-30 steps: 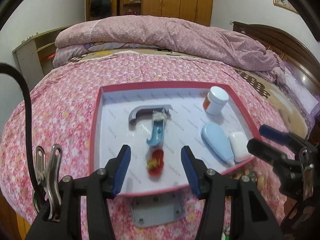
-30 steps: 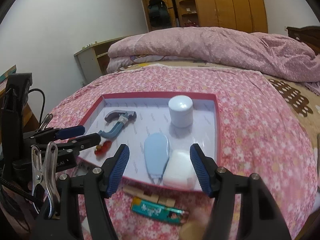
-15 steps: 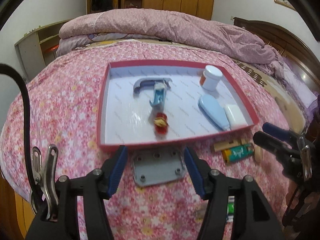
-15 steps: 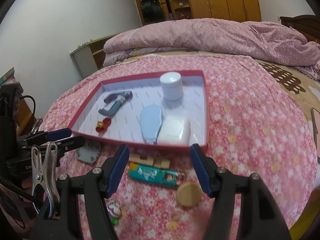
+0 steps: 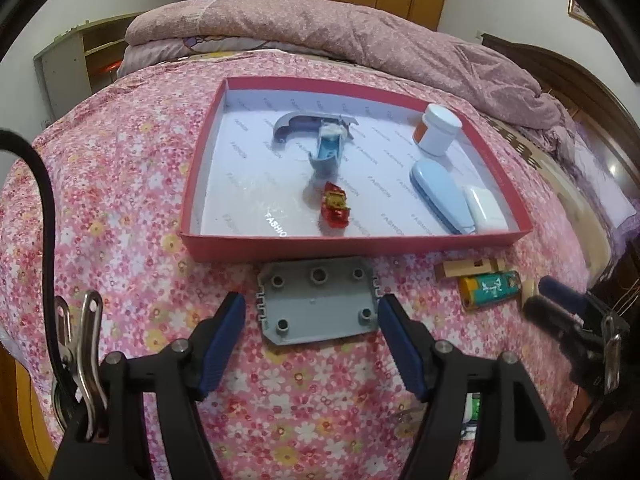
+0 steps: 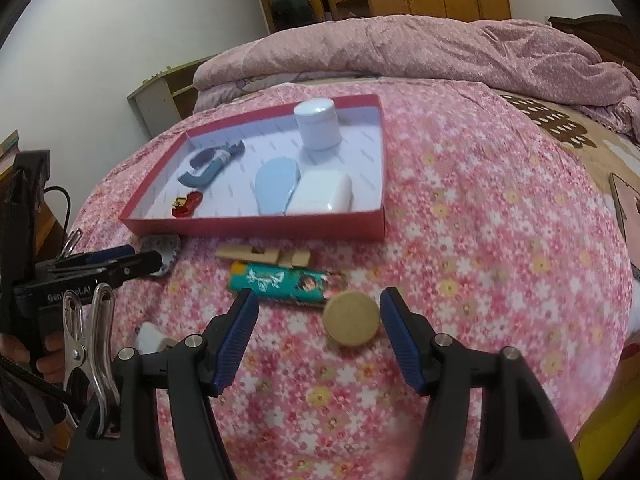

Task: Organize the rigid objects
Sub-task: 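Move left gripper to the gray pegged plate while right approaches the round wooden disc, then grasp the gray plate with left gripper while right grasps the wooden disc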

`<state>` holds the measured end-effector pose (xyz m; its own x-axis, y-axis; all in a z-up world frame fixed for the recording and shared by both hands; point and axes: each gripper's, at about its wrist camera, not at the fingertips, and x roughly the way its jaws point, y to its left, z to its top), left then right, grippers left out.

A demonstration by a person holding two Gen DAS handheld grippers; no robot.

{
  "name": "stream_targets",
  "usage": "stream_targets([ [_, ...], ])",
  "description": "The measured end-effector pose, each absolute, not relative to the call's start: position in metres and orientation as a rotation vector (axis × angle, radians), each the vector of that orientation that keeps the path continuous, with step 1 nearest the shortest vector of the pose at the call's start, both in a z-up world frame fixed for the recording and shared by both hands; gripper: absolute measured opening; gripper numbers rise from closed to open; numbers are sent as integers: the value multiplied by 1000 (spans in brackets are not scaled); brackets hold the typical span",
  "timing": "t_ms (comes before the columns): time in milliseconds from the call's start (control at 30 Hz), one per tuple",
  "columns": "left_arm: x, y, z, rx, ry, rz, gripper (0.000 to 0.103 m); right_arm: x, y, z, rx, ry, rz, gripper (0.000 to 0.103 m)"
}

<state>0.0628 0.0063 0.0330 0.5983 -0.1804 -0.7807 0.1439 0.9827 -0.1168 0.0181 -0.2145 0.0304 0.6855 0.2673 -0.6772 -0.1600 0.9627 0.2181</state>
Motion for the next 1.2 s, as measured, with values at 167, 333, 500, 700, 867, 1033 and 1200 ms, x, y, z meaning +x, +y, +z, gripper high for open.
stream_targets([
  [167,65,-1,28,-30,909,-183,75,15,-216,26,142,781,237,65],
  [333,66,-9,25,-1,887,-174,79,15,-218,22,148,786,231,65],
  [500,65,-15,21,27,859,-152,79,17,-220,17,149,793,221,65],
  [700,64,-21,17,68,826,-134,80,16,-213,14,100,765,192,65],
  [867,63,-23,15,72,807,-127,81,17,-208,12,63,748,154,64],
  [1033,60,-23,14,76,794,-127,79,15,-211,12,57,737,112,45],
  [1200,55,-22,15,80,791,-139,74,17,-222,12,103,732,96,33],
])
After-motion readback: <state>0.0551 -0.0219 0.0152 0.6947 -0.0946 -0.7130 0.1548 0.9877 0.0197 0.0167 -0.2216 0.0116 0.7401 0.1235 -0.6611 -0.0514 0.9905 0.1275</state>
